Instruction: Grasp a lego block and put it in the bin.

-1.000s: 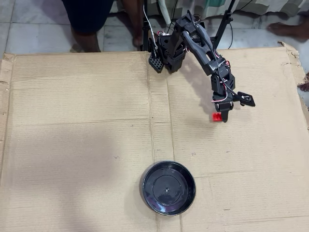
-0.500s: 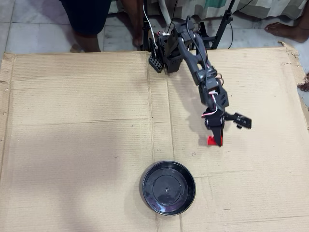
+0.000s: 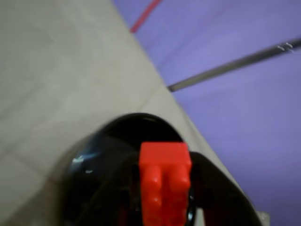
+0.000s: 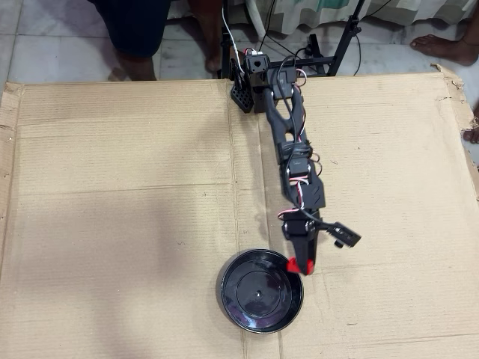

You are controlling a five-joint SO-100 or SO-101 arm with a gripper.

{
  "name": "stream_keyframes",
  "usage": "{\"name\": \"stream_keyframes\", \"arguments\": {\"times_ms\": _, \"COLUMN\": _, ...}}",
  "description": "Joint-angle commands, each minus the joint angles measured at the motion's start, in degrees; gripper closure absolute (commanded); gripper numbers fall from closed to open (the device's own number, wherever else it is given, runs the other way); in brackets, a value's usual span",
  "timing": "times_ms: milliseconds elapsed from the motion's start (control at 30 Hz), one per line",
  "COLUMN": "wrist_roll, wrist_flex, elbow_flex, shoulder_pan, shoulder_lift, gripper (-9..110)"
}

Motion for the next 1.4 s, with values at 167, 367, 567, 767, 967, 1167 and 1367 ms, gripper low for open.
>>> {"name": "stream_keyframes", "arguments": {"times_ms": 167, "wrist_roll": 0.26, "wrist_flex": -1.05, "elbow_flex": -19.95, "shoulder_pan": 6.33, "shoulder_lift": -10.46, "gripper": 93}}
{"name": "stream_keyframes", "arguments": {"times_ms": 367, "wrist_roll": -0.09, "wrist_flex": -1.14, "elbow_flex": -28.83, "shoulder_pan": 9.4, "shoulder_lift": -17.58, "gripper": 93}}
{"name": "stream_keyframes", "arguments": {"times_ms": 567, "wrist_roll": 0.18, "wrist_flex": -1.23, "elbow_flex": -32.17, "shoulder_pan": 9.67, "shoulder_lift": -19.86, "gripper": 92}}
{"name": "stream_keyframes", "arguments": {"times_ms": 767, "wrist_roll": 0.18, "wrist_flex": -1.14, "elbow_flex": -31.64, "shoulder_pan": 9.93, "shoulder_lift": -19.78, "gripper": 85}}
{"name": "stream_keyframes", "arguments": {"times_ms": 967, "wrist_roll": 0.18, "wrist_flex": -1.14, "elbow_flex": -31.46, "shoulder_pan": 9.93, "shoulder_lift": -19.69, "gripper": 69}}
{"name": "stream_keyframes", "arguments": {"times_ms": 1167, "wrist_roll": 0.18, "wrist_flex": -0.26, "elbow_flex": -31.2, "shoulder_pan": 10.55, "shoulder_lift": -19.6, "gripper": 68}}
{"name": "stream_keyframes", "arguments": {"times_ms": 1367, "wrist_roll": -0.7, "wrist_flex": 4.22, "elbow_flex": -28.12, "shoulder_pan": 11.25, "shoulder_lift": -15.82, "gripper": 68}}
